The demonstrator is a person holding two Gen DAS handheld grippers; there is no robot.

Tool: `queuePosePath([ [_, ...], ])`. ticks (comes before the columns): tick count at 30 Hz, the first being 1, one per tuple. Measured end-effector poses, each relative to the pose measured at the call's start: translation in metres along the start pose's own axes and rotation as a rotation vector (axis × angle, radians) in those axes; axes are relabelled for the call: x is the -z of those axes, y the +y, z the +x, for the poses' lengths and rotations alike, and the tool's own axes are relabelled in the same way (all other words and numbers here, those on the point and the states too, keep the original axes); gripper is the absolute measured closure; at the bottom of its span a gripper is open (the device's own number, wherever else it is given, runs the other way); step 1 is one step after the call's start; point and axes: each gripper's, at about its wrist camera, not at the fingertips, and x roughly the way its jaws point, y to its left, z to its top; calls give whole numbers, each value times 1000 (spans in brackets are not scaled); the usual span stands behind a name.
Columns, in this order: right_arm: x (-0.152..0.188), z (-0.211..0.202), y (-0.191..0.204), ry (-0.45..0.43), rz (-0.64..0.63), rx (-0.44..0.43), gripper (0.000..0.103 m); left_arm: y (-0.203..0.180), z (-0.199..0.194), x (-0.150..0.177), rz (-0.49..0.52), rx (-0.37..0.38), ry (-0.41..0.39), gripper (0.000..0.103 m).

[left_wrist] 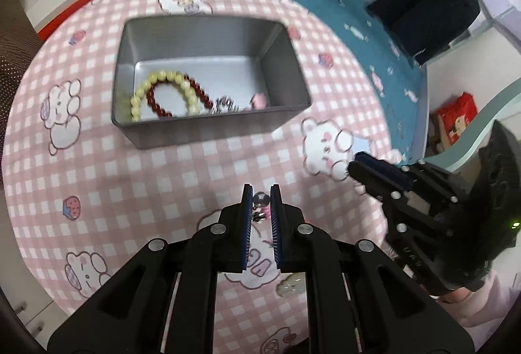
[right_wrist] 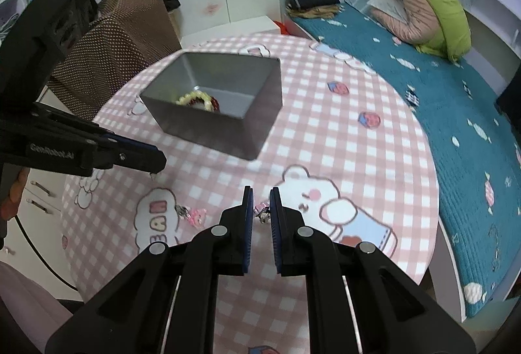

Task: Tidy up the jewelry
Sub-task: 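Grasp the pearl earring with the right tool and lift it, then carry the pearl earring into the gray box and open the right tool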

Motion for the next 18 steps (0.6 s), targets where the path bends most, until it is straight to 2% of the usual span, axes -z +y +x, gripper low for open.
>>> queuePosePath([
  [11, -43, -16, 15, -107, -89, -18, 94, 5, -60, -18, -66, 64, -160, 92],
  [18, -65, -9, 25, -134, -147, -29, 94, 17, -76, -31, -149, 111, -255, 92],
])
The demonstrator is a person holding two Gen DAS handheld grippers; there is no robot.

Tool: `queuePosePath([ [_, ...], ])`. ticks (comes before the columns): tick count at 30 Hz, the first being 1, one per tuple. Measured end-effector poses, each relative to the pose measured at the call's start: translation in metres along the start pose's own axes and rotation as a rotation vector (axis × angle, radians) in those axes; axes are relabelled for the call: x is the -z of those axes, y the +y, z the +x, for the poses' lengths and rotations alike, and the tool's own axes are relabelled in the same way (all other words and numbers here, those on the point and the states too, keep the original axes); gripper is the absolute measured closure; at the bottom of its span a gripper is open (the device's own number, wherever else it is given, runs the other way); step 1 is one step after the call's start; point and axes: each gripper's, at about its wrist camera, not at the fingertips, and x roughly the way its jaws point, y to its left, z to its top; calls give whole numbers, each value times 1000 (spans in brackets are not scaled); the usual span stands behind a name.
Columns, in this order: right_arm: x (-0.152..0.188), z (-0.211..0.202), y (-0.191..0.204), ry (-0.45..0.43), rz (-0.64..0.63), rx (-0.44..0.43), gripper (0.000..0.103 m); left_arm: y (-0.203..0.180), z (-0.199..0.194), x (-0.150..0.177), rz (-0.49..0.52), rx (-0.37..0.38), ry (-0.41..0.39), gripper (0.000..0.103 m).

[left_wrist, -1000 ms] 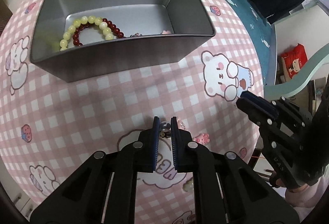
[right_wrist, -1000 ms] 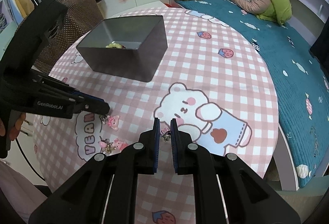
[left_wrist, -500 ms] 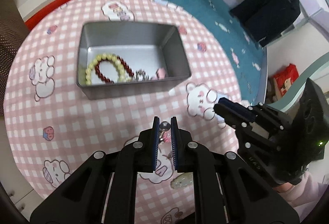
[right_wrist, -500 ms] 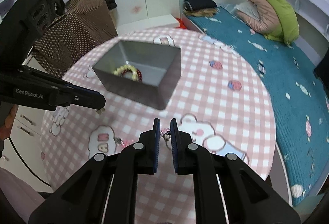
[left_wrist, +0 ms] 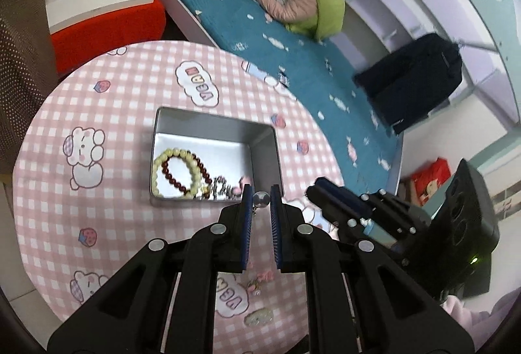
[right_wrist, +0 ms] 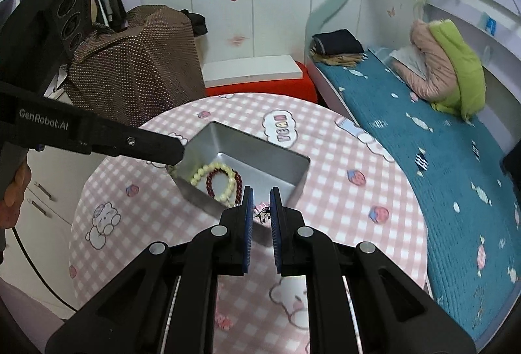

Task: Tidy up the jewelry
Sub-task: 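Carry the pearl earring into the gray box and open the right tool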

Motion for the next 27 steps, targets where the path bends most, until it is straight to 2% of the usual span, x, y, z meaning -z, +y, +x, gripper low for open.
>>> queuePosePath([
  [6, -10, 18, 5, 15, -27, -28, 94, 24, 4, -8, -120, 58, -41, 92],
  [11, -16, 30, 7, 28, -32, -53, 93, 42, 11, -14, -191, 83, -41, 92],
  [15, -16, 37, 8, 47, -34, -54, 91, 49, 17, -16, -200, 69, -27, 92],
  [19, -15, 42, 5, 70, -17, -34, 73, 50, 24, -17, -170, 22, 4, 92],
  [24, -13, 43, -1, 78, 9, -12, 67, 51, 36, -14, -146, -31, 63, 91],
  [25, -13, 44, -1, 80, 14, -9, 67, 50, 37, -13, -134, -45, 72, 89],
  [27, -12, 45, -4, 85, 26, -4, 66, 50, 39, -12, -124, -62, 81, 77],
])
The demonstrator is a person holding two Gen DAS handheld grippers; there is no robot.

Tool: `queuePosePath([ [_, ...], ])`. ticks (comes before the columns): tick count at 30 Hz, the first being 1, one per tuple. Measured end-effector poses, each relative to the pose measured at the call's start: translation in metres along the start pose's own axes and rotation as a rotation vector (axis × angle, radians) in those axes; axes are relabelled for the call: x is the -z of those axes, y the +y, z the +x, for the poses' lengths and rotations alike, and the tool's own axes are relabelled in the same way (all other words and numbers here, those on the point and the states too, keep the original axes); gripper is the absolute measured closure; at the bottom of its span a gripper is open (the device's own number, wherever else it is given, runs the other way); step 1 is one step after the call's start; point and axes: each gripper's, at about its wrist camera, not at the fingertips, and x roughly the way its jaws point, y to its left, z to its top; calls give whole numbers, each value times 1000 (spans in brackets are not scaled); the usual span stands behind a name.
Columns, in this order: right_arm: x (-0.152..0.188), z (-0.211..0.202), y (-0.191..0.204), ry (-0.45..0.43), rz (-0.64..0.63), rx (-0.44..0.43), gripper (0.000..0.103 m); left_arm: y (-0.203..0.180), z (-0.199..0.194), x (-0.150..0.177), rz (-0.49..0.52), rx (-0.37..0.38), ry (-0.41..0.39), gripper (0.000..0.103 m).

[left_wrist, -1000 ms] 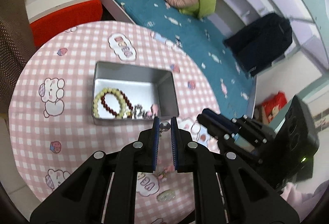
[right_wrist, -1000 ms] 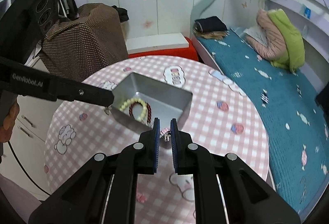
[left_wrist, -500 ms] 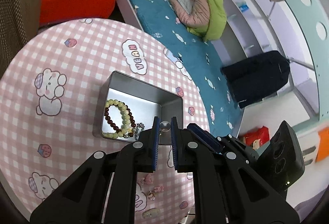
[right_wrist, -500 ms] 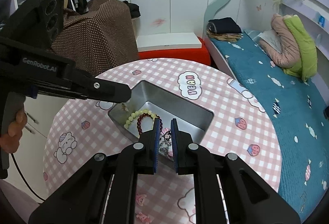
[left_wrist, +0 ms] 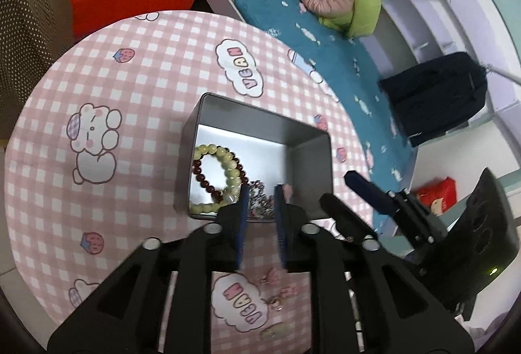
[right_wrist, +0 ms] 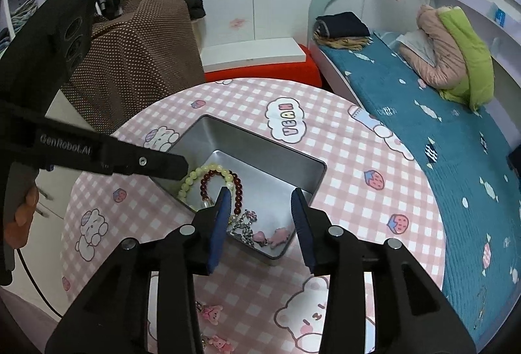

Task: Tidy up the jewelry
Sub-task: 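Carry the pearl earring into the gray box and open the right tool, then move the right tool back down to the pink bunny charms on the table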

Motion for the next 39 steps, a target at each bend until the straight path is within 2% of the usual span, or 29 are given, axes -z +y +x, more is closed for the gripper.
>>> queuePosePath([
  [2, 1, -1, -1, 1, 12, 5, 66, 0, 0, 1, 6, -11, 5, 73],
  [14, 11, -17, -1, -15, 46, 46, 63, -8, -1, 13, 65, -40, 22, 73],
  [22, 24, -35, -2, -30, 85, 77, 59, -19, -4, 29, 112, -45, 38, 68],
  [31, 48, -53, -5, -26, 142, 119, 56, -34, 2, 54, 191, -66, 84, 68],
  [33, 56, -55, -7, -17, 163, 129, 55, -35, 5, 57, 206, -74, 99, 65],
  [39, 79, -56, -11, 23, 219, 141, 55, -37, 18, 71, 255, -98, 148, 65],
])
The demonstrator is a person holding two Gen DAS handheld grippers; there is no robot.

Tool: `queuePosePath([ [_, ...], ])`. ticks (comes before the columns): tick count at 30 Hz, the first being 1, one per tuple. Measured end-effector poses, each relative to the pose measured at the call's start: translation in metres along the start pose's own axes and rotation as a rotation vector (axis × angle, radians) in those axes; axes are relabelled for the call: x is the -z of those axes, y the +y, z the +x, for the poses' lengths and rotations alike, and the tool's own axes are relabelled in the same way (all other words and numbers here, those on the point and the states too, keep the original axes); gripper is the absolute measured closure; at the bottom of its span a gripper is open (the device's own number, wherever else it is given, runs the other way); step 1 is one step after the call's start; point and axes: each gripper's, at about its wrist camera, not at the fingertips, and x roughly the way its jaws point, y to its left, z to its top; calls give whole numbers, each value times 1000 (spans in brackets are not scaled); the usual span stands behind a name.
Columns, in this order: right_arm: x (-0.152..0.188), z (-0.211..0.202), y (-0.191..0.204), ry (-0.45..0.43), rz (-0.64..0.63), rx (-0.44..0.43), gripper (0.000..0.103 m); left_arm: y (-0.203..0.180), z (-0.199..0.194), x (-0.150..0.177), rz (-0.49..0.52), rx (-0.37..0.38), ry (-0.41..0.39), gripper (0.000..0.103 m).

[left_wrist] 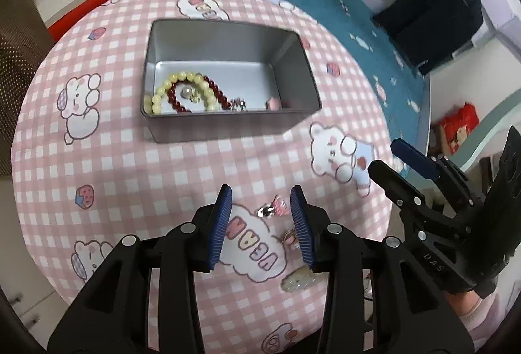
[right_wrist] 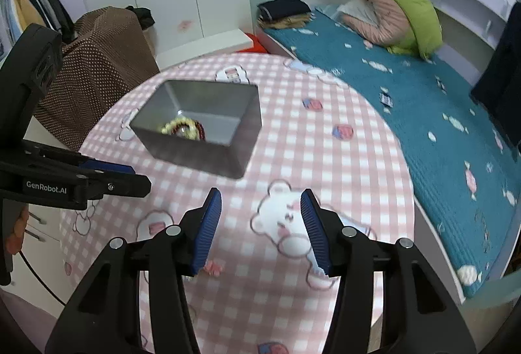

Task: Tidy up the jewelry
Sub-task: 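Move the right tool back down to the pink bunny charms on the table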

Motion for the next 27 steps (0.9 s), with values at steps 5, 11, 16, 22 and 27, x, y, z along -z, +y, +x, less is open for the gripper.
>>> queuePosePath([
  [5, 17, 7, 2, 47, 22, -16, 55, -4, 18, 6, 42, -22, 58, 53],
  [11, 32, 15, 3, 96, 49, -22, 55, -9, 42, 10, 96, -38, 123, 53],
  [16, 40, 17, 4, 120, 61, -29, 54, -23, 58, 10, 198, -54, 171, 53],
  [22, 46, 20, 5, 138, 74, -39, 54, -34, 73, 9, 268, -65, 194, 54],
  [27, 48, 22, 5, 145, 90, -42, 54, -35, 77, 8, 283, -43, 203, 73],
])
